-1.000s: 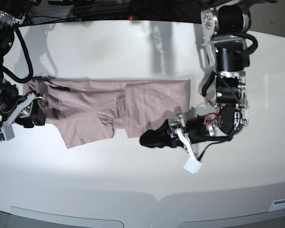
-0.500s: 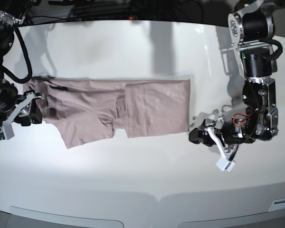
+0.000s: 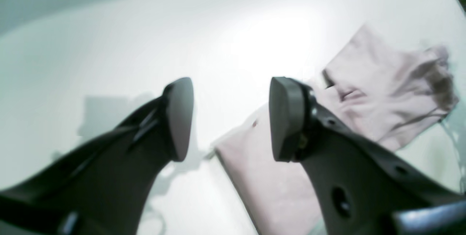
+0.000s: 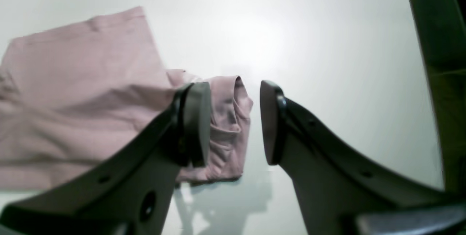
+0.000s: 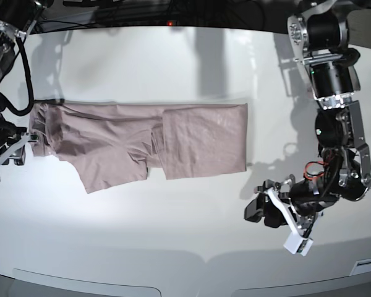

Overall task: Fold the T-shirt properly
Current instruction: 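Release the folded end and pull the left gripper back from the shirt, then grasp the folded edge with the left gripper and the sleeve end with the right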

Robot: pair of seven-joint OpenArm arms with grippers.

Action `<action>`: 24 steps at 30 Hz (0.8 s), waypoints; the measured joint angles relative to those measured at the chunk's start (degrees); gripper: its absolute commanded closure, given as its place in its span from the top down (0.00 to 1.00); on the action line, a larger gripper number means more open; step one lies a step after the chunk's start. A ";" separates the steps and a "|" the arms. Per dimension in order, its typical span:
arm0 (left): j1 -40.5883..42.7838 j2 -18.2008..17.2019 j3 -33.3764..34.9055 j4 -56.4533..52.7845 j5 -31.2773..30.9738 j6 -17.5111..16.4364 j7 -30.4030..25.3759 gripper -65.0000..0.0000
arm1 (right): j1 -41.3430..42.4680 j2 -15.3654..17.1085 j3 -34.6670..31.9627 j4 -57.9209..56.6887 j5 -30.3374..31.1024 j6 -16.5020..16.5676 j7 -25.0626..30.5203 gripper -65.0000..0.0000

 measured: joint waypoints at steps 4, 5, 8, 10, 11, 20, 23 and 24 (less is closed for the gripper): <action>0.96 0.39 5.42 1.36 0.31 -0.02 0.98 0.50 | 2.86 1.88 -0.04 -9.92 -0.07 0.00 0.04 0.52; 1.03 0.39 7.06 1.33 1.53 -0.02 0.98 0.50 | 3.63 2.75 -0.04 -12.87 0.11 0.00 0.17 0.61; 0.98 0.39 12.00 1.33 5.38 2.16 -0.20 0.50 | 5.57 5.73 -0.04 -21.64 0.31 -0.02 1.38 0.74; 0.98 0.39 14.91 1.33 6.73 4.02 -1.88 0.50 | 6.32 7.58 -0.04 -26.86 2.08 -0.04 1.22 0.74; 0.98 0.39 16.15 1.33 7.39 5.09 -2.43 0.50 | 6.67 8.44 -0.04 -29.44 3.21 -0.20 1.14 0.74; 0.98 0.39 22.32 1.33 8.02 6.91 -3.93 0.50 | 7.04 11.41 -0.04 -43.12 16.68 3.28 1.03 0.73; 0.98 0.39 22.32 1.36 8.11 6.91 -3.89 0.50 | 7.06 11.45 -0.04 -43.21 18.49 3.91 0.85 0.73; 0.98 0.39 22.32 1.33 8.07 6.91 -3.89 0.50 | 7.06 11.45 -0.04 -43.19 19.52 4.13 1.16 0.73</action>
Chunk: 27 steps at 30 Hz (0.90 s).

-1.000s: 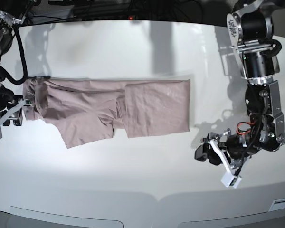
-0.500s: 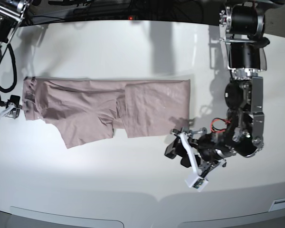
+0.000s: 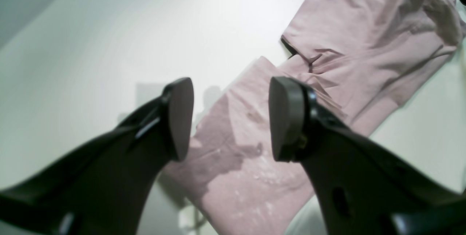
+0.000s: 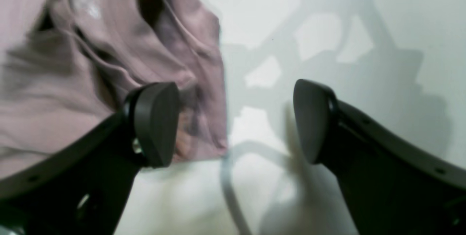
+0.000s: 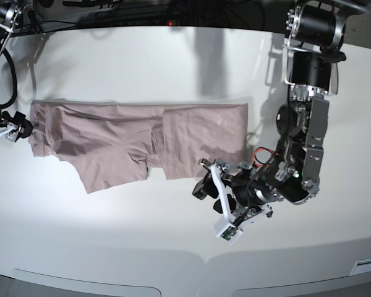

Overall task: Fold the T-shirt properly
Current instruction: 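Grasp the folded edge with the left gripper and the sleeve end with the right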

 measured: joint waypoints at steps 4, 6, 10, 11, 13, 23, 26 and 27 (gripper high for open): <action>0.00 0.00 0.00 0.00 -0.02 0.02 -0.02 0.50 | 0.02 -0.17 0.00 -0.31 1.62 0.02 0.09 0.73; 0.00 0.00 0.00 0.00 0.02 0.00 0.04 0.50 | 0.07 -0.68 0.00 -1.16 1.68 1.05 0.11 0.73; -0.02 0.00 0.00 0.00 0.17 0.00 0.00 0.50 | 0.22 -2.86 0.09 -3.87 2.12 2.60 1.01 0.73; 0.00 0.00 0.00 0.00 0.15 0.02 0.00 0.50 | 0.37 -3.08 0.11 -4.63 2.51 2.69 1.03 0.73; -0.02 -0.02 0.00 0.00 0.20 0.07 0.11 0.50 | 0.83 -3.23 0.31 -6.01 2.51 3.26 1.01 0.73; 0.00 -0.02 0.00 0.00 0.20 0.13 0.20 0.50 | 2.34 -4.11 0.31 -6.91 11.28 3.89 -5.14 0.73; 0.00 0.00 0.00 0.02 0.17 0.13 0.20 0.50 | 2.23 -4.11 0.31 -6.91 12.11 3.89 -5.40 0.71; 0.00 0.00 0.00 0.00 0.20 0.13 0.20 0.50 | 2.23 -4.11 0.31 -6.93 12.11 3.89 -5.53 0.71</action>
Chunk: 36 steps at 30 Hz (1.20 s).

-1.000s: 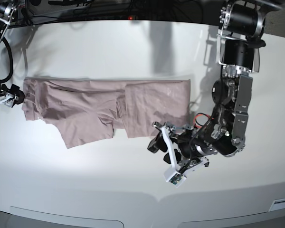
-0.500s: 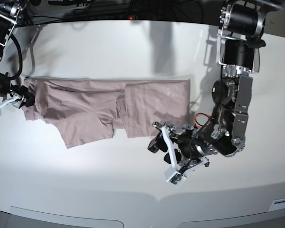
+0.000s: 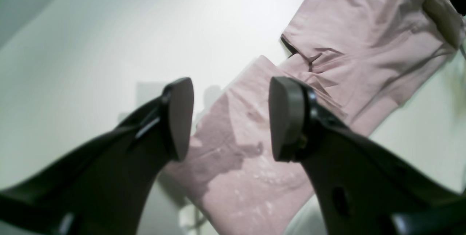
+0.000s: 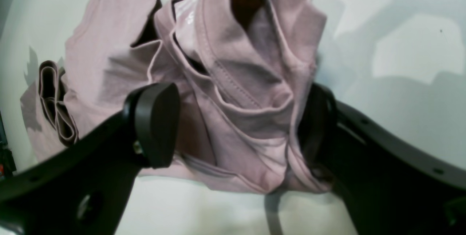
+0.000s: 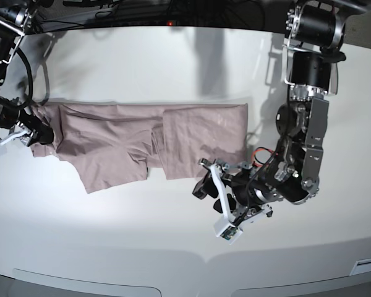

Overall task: Fold the T-shirt properly
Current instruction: 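Grasp the folded edge with the left gripper and the sleeve end with the right, then lift the sleeve end with the right gripper and fold it over onto the stack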

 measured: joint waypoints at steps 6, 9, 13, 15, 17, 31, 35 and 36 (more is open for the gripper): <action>0.00 0.00 0.00 0.00 0.00 0.00 0.00 0.50 | 0.00 0.00 0.00 0.02 -0.02 0.00 -0.92 0.65; 0.00 0.00 0.00 0.00 0.00 0.00 0.00 0.50 | -0.02 -0.07 0.00 0.00 -0.22 0.00 -1.09 0.56; 0.00 0.00 0.00 0.00 0.00 0.00 0.02 0.50 | -0.04 -0.52 -0.11 -0.22 -0.26 -0.02 -1.31 0.32; 0.00 0.00 0.00 0.00 0.00 0.00 0.11 0.50 | -0.09 -0.55 -0.11 -0.26 -0.48 -0.02 -1.36 0.22; 0.00 0.00 0.00 0.00 -0.02 0.00 0.70 0.50 | -0.15 -0.52 -0.11 -0.26 0.26 -0.02 -1.36 0.17; 14.34 -0.02 0.00 0.00 0.26 0.74 -7.78 0.50 | -0.20 -0.50 -0.11 -0.31 4.09 -0.02 -2.62 0.00; 17.14 0.02 0.00 -0.92 5.60 4.59 -13.97 0.50 | -0.17 -0.52 -0.11 -0.31 4.15 -0.02 -2.82 0.00; 17.53 0.02 0.00 -1.51 8.24 6.01 -14.93 0.50 | -0.17 -0.50 -0.11 -0.31 4.11 -0.02 -2.84 0.00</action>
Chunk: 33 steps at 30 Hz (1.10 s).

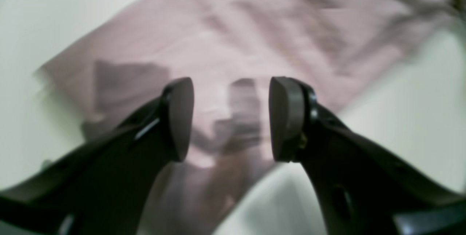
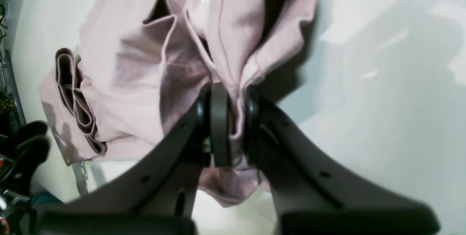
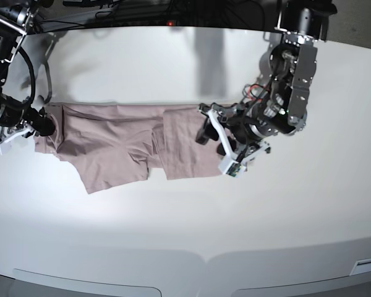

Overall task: Fold the T-shirt properly
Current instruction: 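Lift the sleeve end with the right gripper and fold it over onto the stack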

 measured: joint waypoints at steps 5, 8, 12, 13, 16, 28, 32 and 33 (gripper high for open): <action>-0.07 -0.11 -0.04 -3.72 1.92 0.46 -0.42 0.50 | 0.02 -0.02 0.00 0.00 0.02 0.00 -0.02 0.00; -0.26 -0.07 -0.04 -4.98 2.01 0.46 -2.23 0.50 | 0.00 0.00 0.00 0.00 -0.04 0.00 0.04 0.00; -0.57 0.00 -0.04 -6.54 5.53 0.00 -4.63 0.50 | 0.00 -0.04 0.00 0.00 2.45 0.00 -0.02 0.00; -0.72 0.00 -0.04 -6.86 5.68 0.02 -4.63 0.50 | 0.02 -0.02 0.00 0.02 3.43 0.00 -0.20 0.00; -0.74 0.00 -0.04 -6.99 5.88 0.02 -4.85 0.50 | 0.39 0.00 0.00 1.29 5.18 -0.02 -3.82 0.00; -1.88 0.00 -0.04 -7.26 6.08 0.04 -3.89 0.50 | 7.87 -1.33 0.02 3.76 18.40 0.04 -16.65 0.00; -1.97 0.00 -0.04 -7.26 6.08 0.04 -3.69 0.50 | 9.07 -4.35 0.00 3.78 18.43 0.04 -16.96 0.00; -1.97 0.00 -0.04 -7.26 6.08 0.04 -3.69 0.50 | 9.16 -5.20 0.00 3.76 18.45 0.04 -16.92 0.00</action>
